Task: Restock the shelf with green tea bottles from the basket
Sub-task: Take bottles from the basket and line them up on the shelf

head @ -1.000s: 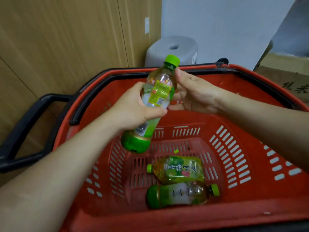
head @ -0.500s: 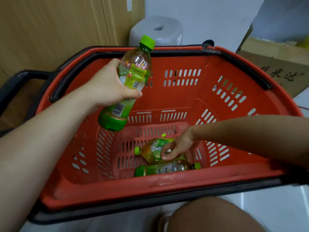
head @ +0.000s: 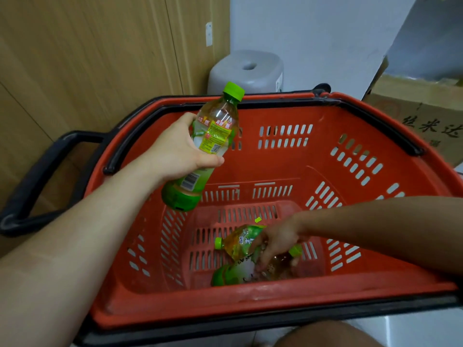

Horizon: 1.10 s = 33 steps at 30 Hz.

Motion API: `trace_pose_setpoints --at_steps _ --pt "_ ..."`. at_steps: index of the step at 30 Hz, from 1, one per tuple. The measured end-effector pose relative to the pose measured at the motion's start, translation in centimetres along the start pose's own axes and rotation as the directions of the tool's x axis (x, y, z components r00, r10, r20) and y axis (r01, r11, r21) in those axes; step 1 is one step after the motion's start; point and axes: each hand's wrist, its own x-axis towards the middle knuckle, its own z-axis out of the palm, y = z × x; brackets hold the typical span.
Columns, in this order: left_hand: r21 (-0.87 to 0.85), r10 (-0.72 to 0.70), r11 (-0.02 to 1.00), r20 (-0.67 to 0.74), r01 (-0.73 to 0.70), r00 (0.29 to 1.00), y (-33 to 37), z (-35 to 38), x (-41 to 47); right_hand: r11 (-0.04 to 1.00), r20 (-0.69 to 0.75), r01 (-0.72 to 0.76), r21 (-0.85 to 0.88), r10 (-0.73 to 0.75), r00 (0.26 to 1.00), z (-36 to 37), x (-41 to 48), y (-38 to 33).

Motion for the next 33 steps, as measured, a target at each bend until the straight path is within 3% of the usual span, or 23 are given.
trace_pose_setpoints --at_steps 4,6,9,11,13,15,18,21,25,28,33 --pt "-0.039 0.035 0.999 -0.053 -0.037 0.998 -0.1 -0.6 0.3 0.976 -0.107 0.107 -0.189 -0.129 0.986 -3.7 -3.8 -3.5" --pt "-0.054 0.073 0.995 -0.13 -0.081 0.989 0.5 -1.2 0.2 0.93 -0.236 0.169 -0.328 -0.254 0.938 -5.8 -7.3 -5.5" --pt "-0.128 0.105 0.98 -0.313 -0.152 0.944 2.0 -2.1 -0.3 0.844 -0.519 0.091 -0.529 -0.407 0.752 -8.9 -13.9 -8.2" --pt "-0.19 0.105 0.961 -0.422 -0.201 0.9 3.0 -3.4 -0.6 0.843 -0.665 0.07 -0.533 -0.468 0.582 -10.1 -18.5 -9.8" --pt "-0.221 0.117 0.941 -0.495 -0.255 0.861 4.3 -5.1 -0.9 0.848 -0.74 0.153 -0.507 -0.519 0.428 -10.8 -22.1 -11.1" --pt "-0.243 0.142 0.916 -0.545 -0.318 0.826 5.6 -7.0 -1.6 0.81 -0.753 0.275 -0.518 -0.584 0.302 -11.5 -24.5 -12.4" --pt "-0.266 0.172 0.884 -0.58 -0.384 0.796 7.4 -9.6 -3.3 0.731 -0.749 0.508 -0.457 -0.624 0.224 -12.0 -26.2 -14.1" --pt "-0.28 0.18 0.863 -0.608 -0.421 0.773 8.6 -12.2 -5.6 0.622 -0.778 0.658 -0.423 -0.622 0.087 -11.8 -26.6 -16.3" --pt "-0.244 0.182 0.864 -0.663 -0.44 0.726 10.0 -16.8 -9.0 0.366 -0.767 0.806 -0.466 -0.62 -0.162 -11.0 -27.8 -21.9" --pt "-0.171 0.197 0.879 -0.719 -0.445 0.667 10.8 -21.0 -11.8 0.158 -0.736 0.859 -0.487 -0.604 -0.306 -10.3 -29.9 -27.1" --pt "-0.022 0.221 0.916 -0.804 -0.4 0.551 12.0 -28.5 -16.1 -0.008 -0.698 0.846 -0.533 -0.561 -0.445 -9.2 -33.0 -35.2"
